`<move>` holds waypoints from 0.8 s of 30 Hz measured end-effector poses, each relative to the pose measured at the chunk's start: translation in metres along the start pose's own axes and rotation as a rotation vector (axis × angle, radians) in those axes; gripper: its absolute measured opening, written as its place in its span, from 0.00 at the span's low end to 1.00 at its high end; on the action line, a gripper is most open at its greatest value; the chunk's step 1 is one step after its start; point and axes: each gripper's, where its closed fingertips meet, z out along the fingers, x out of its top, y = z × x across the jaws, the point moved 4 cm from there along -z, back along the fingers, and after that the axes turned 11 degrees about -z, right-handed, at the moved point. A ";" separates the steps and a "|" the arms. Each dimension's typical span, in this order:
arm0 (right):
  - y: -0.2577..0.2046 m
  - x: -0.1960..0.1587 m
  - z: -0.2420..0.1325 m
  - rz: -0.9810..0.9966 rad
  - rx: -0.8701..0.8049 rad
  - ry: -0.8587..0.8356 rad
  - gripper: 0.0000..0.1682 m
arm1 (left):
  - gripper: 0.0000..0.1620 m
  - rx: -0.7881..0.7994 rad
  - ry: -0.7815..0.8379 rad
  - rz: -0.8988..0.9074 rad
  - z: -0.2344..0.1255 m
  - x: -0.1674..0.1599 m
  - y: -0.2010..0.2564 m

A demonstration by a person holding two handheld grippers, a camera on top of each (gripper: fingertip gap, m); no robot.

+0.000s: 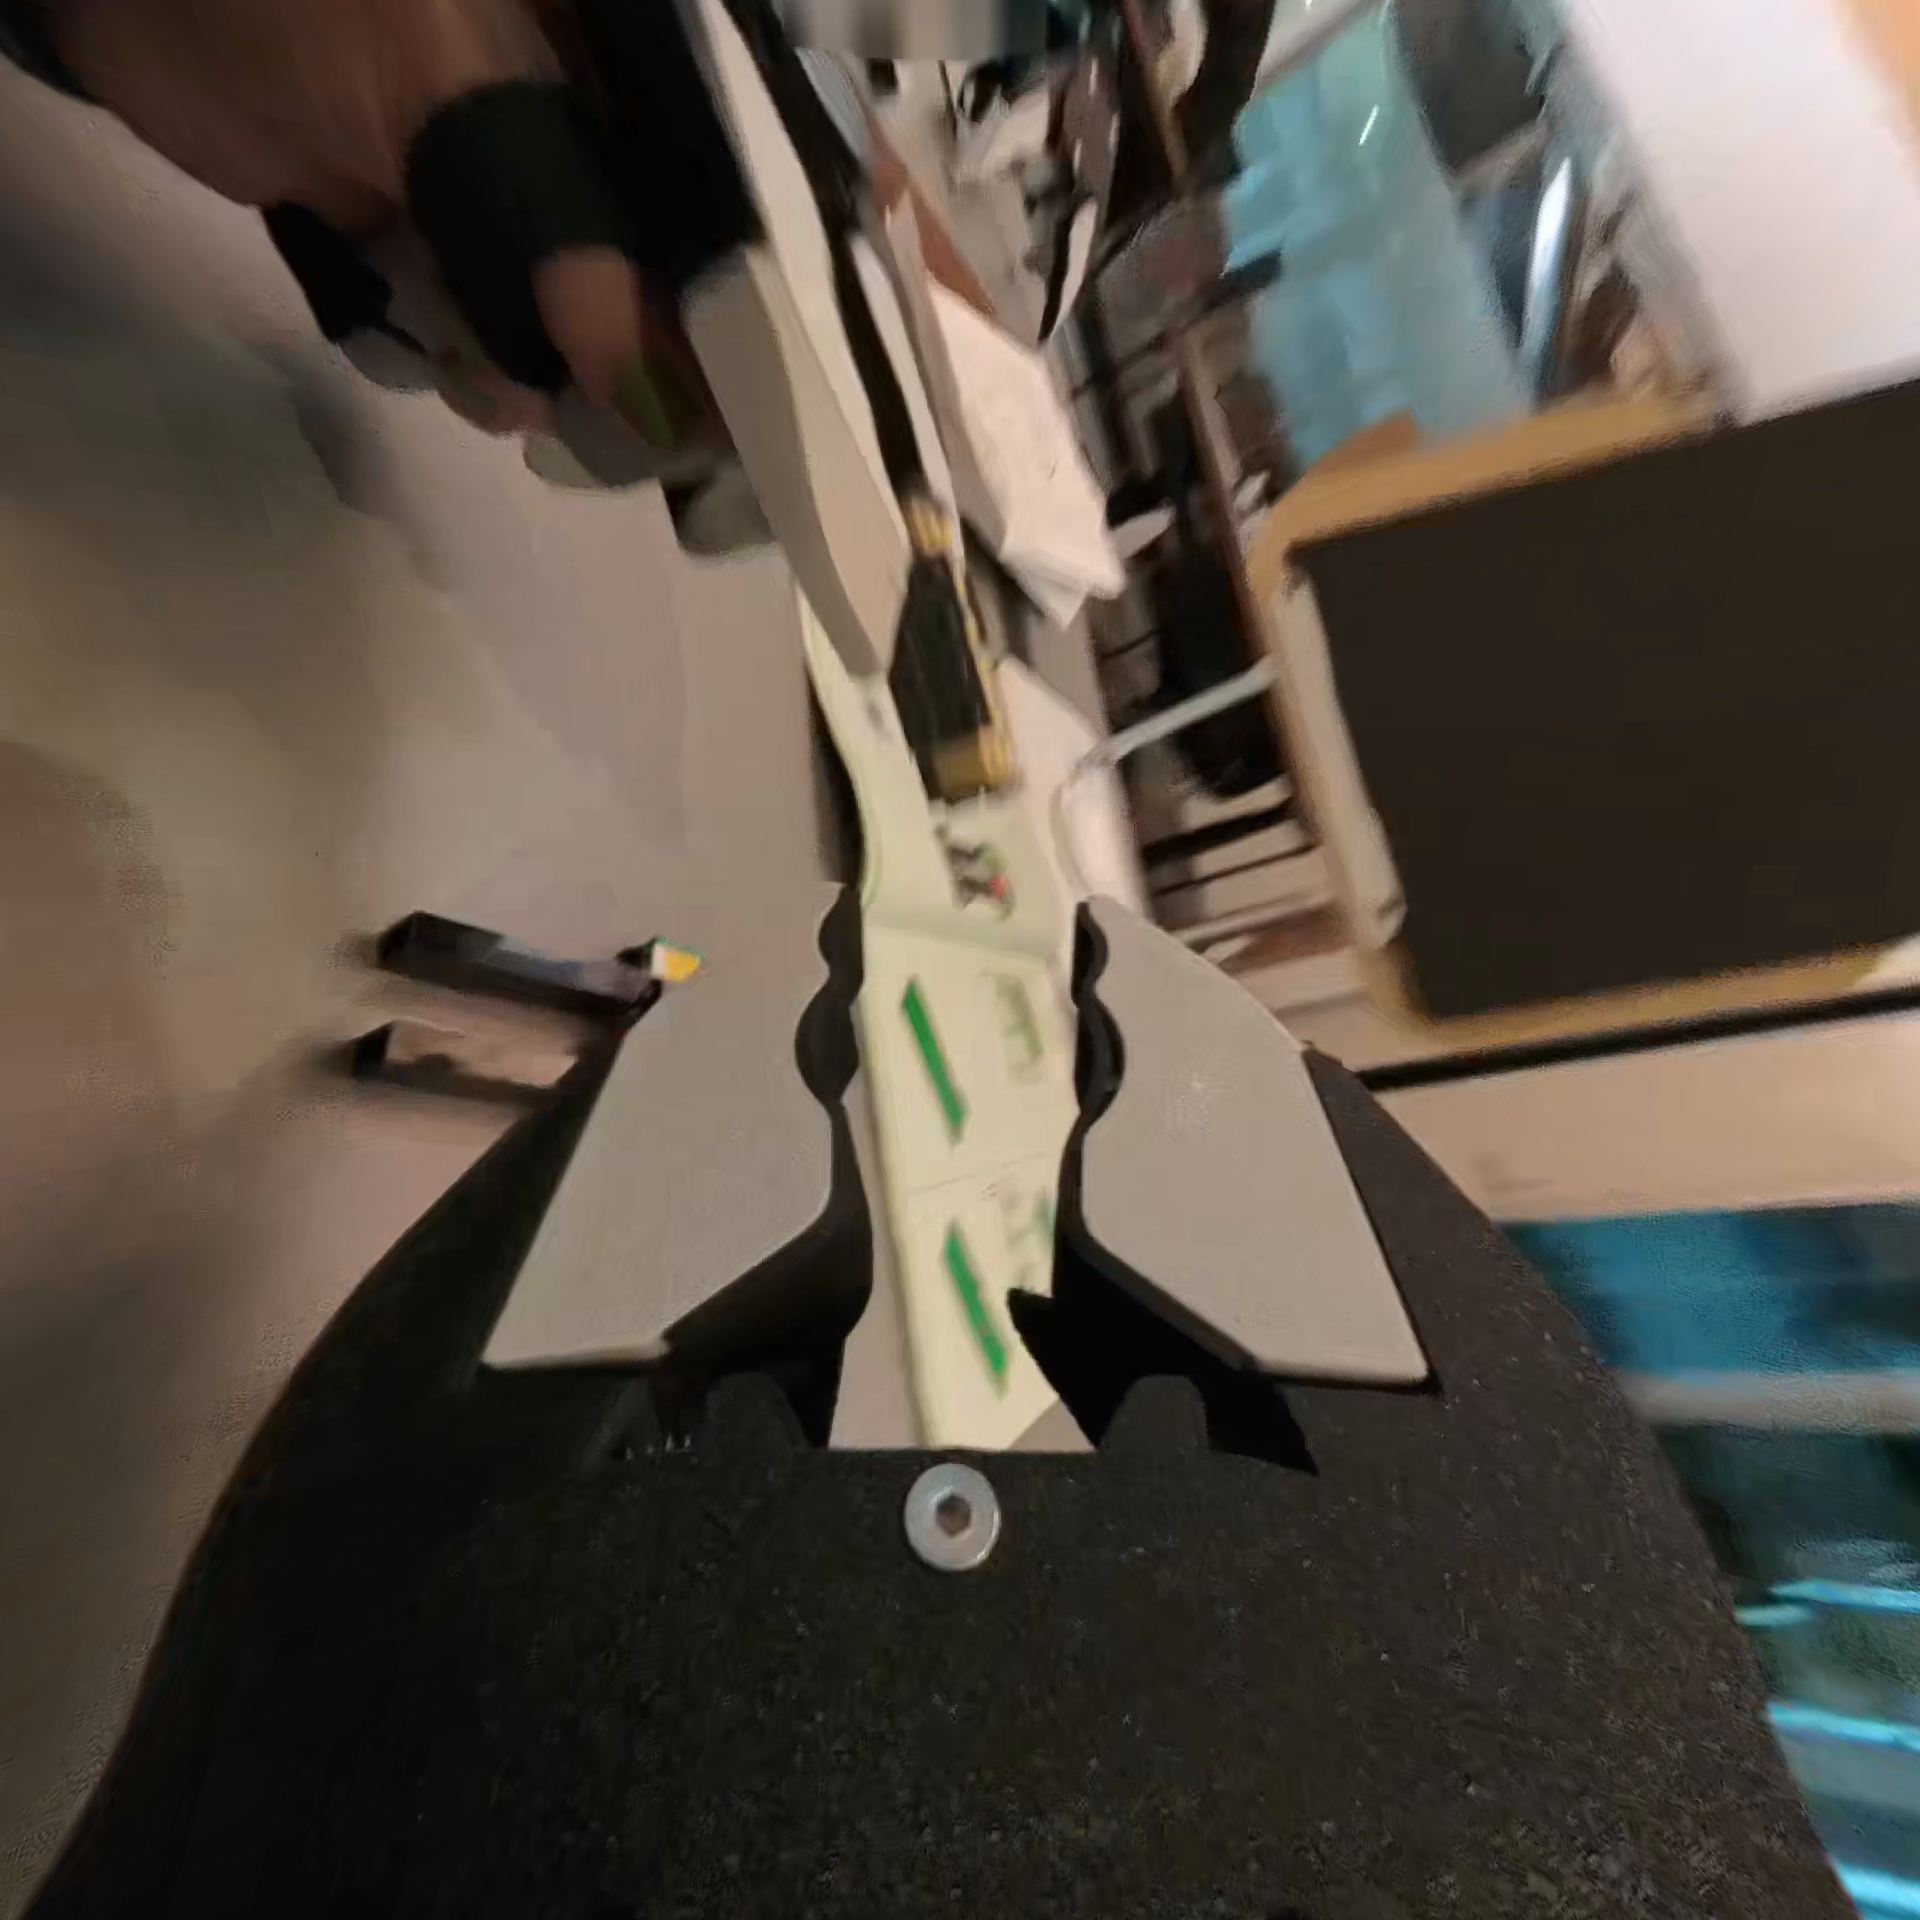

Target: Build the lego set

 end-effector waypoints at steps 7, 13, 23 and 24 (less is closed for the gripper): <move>-0.032 -0.040 -0.002 0.801 0.393 -0.076 0.18 | 0.15 0.143 -0.052 0.128 -0.017 -0.010 -0.030; -0.067 -0.038 -0.004 1.215 0.625 -0.205 0.16 | 0.15 0.121 0.047 0.280 -0.018 -0.004 -0.021; -0.078 -0.019 -0.004 1.467 0.500 -0.434 0.12 | 0.15 0.028 0.057 0.303 -0.016 -0.004 -0.016; -0.077 -0.017 -0.005 1.463 0.477 -0.451 0.12 | 0.15 0.021 0.061 0.293 -0.017 -0.004 -0.015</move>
